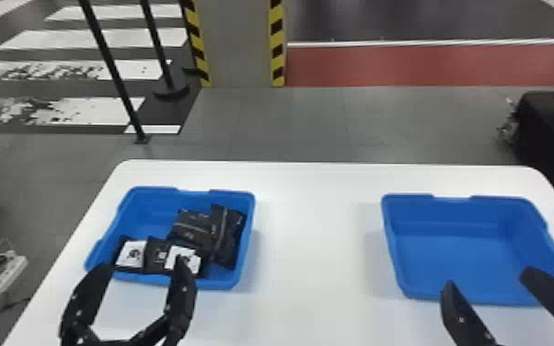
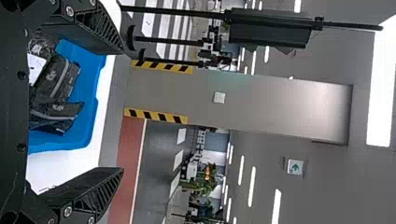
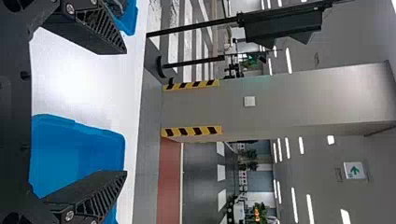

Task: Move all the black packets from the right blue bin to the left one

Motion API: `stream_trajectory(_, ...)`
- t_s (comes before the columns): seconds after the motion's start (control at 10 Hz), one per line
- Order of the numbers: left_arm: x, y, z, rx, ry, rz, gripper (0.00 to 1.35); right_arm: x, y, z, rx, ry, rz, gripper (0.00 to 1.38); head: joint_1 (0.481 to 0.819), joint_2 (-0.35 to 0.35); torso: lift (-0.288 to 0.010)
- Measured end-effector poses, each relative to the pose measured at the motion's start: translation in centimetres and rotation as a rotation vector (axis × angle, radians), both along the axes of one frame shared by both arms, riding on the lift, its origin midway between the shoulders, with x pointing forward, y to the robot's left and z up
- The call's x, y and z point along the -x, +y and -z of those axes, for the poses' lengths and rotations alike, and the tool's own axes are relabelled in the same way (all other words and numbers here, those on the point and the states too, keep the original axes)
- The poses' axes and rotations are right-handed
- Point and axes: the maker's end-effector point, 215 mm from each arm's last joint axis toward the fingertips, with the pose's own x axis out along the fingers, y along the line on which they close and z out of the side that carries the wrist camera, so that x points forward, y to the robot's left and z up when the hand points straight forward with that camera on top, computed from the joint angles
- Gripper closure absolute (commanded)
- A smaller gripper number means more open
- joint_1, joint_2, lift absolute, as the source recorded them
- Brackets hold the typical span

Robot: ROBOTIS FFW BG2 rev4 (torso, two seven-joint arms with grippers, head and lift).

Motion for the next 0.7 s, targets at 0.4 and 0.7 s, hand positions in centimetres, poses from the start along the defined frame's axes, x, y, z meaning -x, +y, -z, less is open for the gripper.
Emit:
stream_trajectory(0.4,0.2,0.2,-1.5,-0.022,-0.049,-0.003,0.14,-0.2,0.0,-1.1,0.033,-0.020,0.000,0.11,0.695,0.096,-0.110)
stream_trajectory(0.7,0.5,0.7,-1.7,-0.034,-0.055,-0.012,0.14,-0.2,0.0,-1.3,0.036,-0.023,0.000,0.11,0.695,0.106,-0.110)
